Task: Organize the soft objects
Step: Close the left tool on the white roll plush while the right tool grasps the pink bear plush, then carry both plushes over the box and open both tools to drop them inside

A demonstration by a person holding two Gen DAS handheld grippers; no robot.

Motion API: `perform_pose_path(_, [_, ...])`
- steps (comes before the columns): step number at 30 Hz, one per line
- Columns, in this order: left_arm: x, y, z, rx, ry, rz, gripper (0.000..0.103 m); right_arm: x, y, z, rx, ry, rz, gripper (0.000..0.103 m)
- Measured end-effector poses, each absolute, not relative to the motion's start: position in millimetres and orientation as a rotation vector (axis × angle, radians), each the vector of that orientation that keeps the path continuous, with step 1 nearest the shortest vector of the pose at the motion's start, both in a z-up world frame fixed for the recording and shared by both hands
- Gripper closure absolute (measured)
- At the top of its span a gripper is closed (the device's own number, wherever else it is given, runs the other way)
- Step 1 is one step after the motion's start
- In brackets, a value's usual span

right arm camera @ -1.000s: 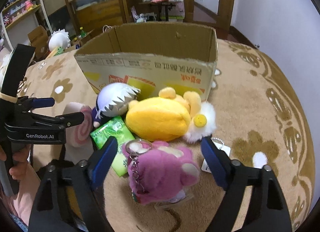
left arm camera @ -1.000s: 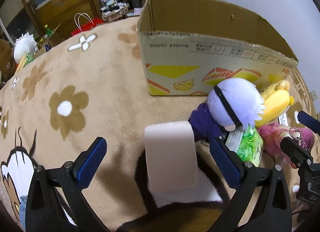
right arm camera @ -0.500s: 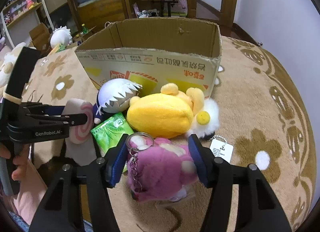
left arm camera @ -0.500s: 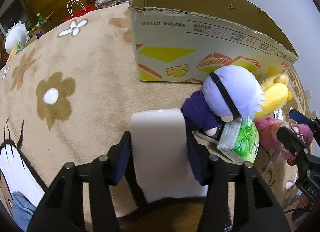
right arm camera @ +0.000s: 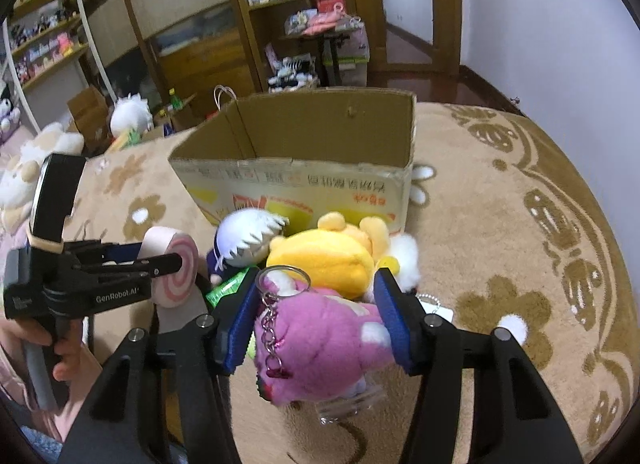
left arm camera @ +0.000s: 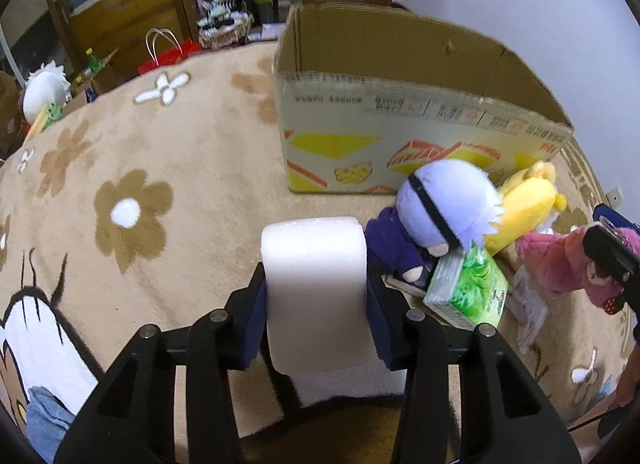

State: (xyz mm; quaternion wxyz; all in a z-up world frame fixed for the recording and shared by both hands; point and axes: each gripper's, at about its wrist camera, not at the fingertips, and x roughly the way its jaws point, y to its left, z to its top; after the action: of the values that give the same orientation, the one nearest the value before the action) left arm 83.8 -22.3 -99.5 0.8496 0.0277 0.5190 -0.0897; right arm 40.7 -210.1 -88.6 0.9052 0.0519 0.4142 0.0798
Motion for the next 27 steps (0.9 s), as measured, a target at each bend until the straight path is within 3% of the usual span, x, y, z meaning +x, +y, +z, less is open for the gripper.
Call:
perform_pose_path(15, [38.8, -16.3, -32.2, 0.057, 0.699, -0.195, 0.06, 21.6, -222.6, -49.0, 0.13, 0.637, 0.127, 0.043])
perform_pose_path(27, [36.1, -22.3, -7.7, 0.091, 0.57, -0.177, 0.059, 23.0, -217.7, -22.1, 0.083, 0.48, 0.113, 0.044])
